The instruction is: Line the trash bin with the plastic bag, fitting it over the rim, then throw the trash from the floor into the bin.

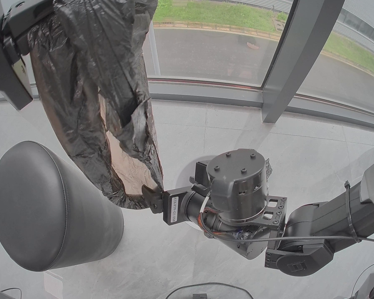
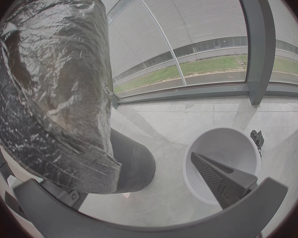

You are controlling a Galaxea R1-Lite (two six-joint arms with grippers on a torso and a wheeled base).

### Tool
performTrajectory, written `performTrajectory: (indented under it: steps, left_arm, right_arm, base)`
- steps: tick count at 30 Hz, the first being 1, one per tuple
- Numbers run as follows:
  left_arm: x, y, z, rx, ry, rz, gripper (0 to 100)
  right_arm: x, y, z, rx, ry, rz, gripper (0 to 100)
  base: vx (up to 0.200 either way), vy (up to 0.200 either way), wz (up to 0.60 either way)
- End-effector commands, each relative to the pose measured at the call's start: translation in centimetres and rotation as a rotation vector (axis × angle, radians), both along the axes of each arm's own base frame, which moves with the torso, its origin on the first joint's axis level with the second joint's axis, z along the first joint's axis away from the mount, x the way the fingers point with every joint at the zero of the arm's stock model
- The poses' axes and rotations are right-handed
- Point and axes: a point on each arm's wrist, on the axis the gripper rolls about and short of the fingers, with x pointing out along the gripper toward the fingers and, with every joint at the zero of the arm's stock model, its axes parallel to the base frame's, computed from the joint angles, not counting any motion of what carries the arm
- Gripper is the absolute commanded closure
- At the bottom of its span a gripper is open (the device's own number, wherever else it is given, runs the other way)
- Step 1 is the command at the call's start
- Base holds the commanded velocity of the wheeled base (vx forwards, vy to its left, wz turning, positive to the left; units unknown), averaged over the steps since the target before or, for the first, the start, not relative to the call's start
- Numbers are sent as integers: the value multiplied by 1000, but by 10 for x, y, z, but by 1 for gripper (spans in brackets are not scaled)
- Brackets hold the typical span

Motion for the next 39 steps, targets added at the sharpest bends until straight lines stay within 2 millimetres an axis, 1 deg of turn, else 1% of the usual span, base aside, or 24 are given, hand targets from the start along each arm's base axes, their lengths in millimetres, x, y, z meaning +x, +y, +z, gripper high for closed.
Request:
performTrajectory:
  steps: [1, 7, 10, 15, 16, 26, 30, 33, 34, 36, 38, 39]
  left_arm:
    - [-6, 6, 1, -12, -9, -7, 100]
    - [-9, 9, 2, -19, -16, -9, 100]
    - [-9, 10, 3, -20, -17, -9, 100]
    - [-9, 9, 2, -18, -15, -9, 100]
    - [-8, 9, 1, -17, -12, -9, 100]
    - [-9, 10, 1, -16, -13, -7, 100]
    - [-10, 11, 1, -18, -15, -5, 100]
    - [-10, 11, -1, -15, -12, -4, 100]
    - [-10, 12, -4, -7, -10, 0, 100]
    - [-9, 12, -7, 2, -6, 4, 100]
    - [-6, 11, -14, 21, 3, 13, 100]
    - [-6, 11, -14, 21, 3, 13, 100]
  right_arm:
    - [0, 4, 2, 9, -7, 6, 0]
    - [-8, 12, 3, 7, -20, 34, 0]
    - [-10, 15, 0, -9, -24, 30, 0]
    - [-11, 17, 2, -5, -30, 25, 0]
    - [-11, 17, 2, -1, -32, 26, 100]
    - [-12, 16, 5, 29, -47, 25, 100]
    - [-13, 12, 8, 36, -45, 21, 100]
    - [-14, 5, 13, 37, -44, 14, 100]
    - [-15, -4, 18, 44, -46, 4, 100]
    - [-12, -18, 23, 45, -44, -11, 100]
    - [-13, -38, 28, 20, -25, -24, 100]
    - [-13, -39, 28, 18, -22, -21, 100]
  base:
    - [0, 0, 0]
    - [0, 0, 0]
    - [0, 0, 0]
    - [0, 0, 0]
    - [0, 0, 0]
    - [0, 0, 0]
    - [0, 0, 0]
    - [0, 0, 0]
    - [0, 0, 0]
    - [0, 0, 0]
    - [0, 0, 0]
    - [0, 0, 0]
